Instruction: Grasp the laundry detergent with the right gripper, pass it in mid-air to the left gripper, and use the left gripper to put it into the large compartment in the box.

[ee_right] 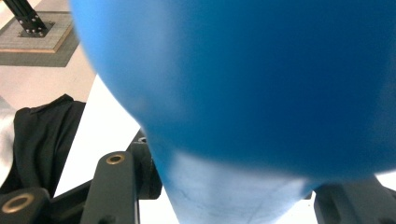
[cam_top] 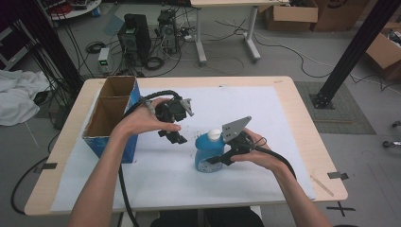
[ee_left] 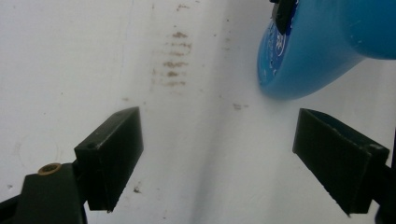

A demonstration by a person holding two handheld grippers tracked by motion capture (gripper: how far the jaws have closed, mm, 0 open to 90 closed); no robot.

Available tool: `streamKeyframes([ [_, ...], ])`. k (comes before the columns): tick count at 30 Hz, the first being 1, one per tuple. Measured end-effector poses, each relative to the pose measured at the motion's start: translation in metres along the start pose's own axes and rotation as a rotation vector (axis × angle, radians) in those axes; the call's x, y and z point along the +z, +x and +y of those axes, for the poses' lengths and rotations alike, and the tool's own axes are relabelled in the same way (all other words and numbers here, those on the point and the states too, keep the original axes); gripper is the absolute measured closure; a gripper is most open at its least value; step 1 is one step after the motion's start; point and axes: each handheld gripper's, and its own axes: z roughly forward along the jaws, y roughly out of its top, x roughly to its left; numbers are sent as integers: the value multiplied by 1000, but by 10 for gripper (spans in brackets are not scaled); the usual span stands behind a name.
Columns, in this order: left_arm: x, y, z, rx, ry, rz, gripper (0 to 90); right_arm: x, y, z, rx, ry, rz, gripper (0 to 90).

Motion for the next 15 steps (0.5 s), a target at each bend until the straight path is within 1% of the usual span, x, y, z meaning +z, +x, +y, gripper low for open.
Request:
streamKeyframes([
  [4,-2,-1,0,-2,1,0,169,-2,0,1,-1,-11,-1,452],
  [7,-3,-2,0,-5,-4,-3,173,-2,1,1,-3,-11,-3,454],
  [15,-6,-3,-1,-8,-10,7,173,-2,1,1,-5,-13,-6,460],
])
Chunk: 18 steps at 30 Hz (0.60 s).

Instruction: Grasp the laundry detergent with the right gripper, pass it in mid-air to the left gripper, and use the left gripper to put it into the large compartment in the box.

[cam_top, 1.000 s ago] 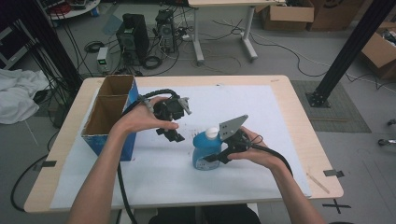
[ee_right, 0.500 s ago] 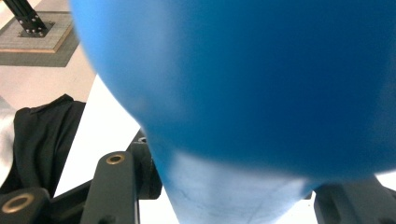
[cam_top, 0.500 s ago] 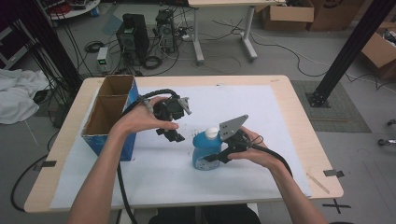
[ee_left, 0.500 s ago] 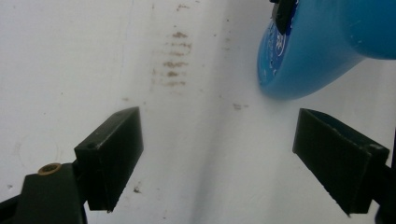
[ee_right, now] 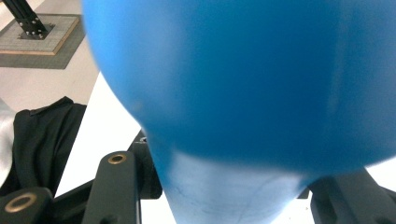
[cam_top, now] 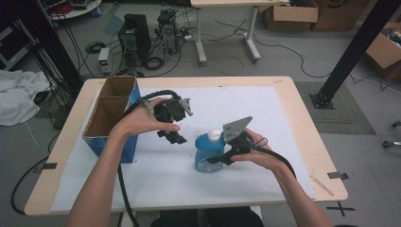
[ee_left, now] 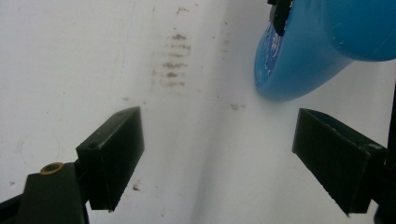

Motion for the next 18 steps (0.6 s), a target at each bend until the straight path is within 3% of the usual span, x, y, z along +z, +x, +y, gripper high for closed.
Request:
streamKeyframes([
  [18,-13,-4,0,-8,-30,10,176,0,-1,-1,13,-16,-1,464],
])
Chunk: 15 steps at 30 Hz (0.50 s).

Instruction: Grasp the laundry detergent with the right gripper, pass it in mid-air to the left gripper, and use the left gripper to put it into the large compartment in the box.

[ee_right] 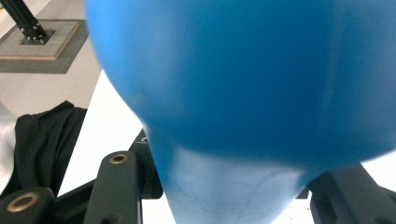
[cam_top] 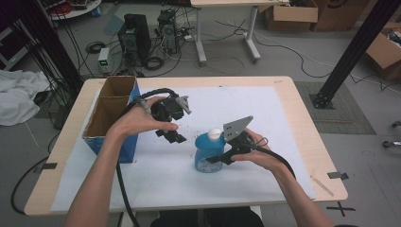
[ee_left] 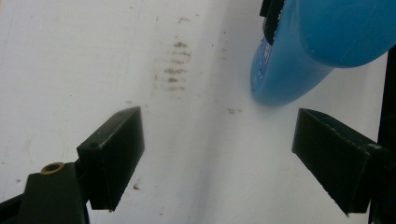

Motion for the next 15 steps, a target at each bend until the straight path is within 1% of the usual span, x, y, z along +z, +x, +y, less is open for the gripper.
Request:
streamKeyframes([
  [1,-1,-1,1,-2,-4,-2,176,0,0,0,-7,2,2,464],
  [5,-9,-2,5,3,-11,-15,179,-1,-1,1,-4,-5,0,464],
  [7,-15,-2,8,8,-28,-27,185,-4,-4,3,-1,-5,-1,464],
  [10,-24,-3,14,13,-45,-47,186,-11,-8,8,-3,-13,-5,464],
  [13,-35,-2,22,14,-81,-68,186,-20,-12,14,-8,-15,-6,463],
  [15,-42,-2,29,17,-99,-75,179,-26,-17,19,-10,-22,-12,464],
])
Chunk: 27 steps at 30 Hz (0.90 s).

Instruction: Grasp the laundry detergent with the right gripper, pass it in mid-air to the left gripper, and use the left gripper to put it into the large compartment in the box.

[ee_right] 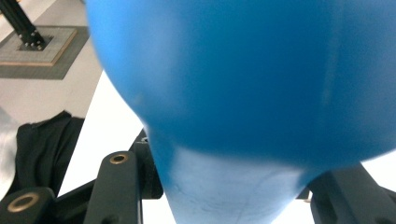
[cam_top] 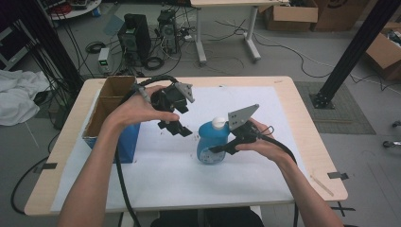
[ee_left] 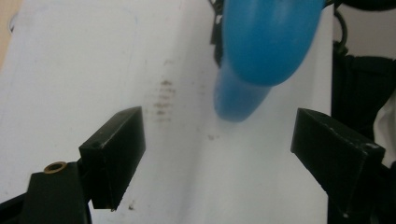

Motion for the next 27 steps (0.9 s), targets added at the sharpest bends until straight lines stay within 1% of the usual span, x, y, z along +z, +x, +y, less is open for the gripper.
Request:
streamKeyframes([
  [4,-13,-1,17,9,-32,-9,169,-12,-10,10,-7,-6,-7,463],
  [5,-16,-2,22,11,-39,-6,168,-15,-12,12,-13,-9,-15,463],
  [9,-26,-2,40,26,-38,2,167,-24,-21,21,-20,-7,-18,463],
  [13,-29,0,56,44,-33,-13,166,-31,-27,29,-31,-1,-21,462],
  [17,-25,3,69,56,-2,-20,166,-34,-30,34,-42,-4,-25,463],
  [20,-20,5,76,59,11,-22,167,-36,-32,35,-39,-11,-21,462],
  [27,-2,8,87,61,53,-26,167,-36,-34,34,-34,-6,-20,463],
])
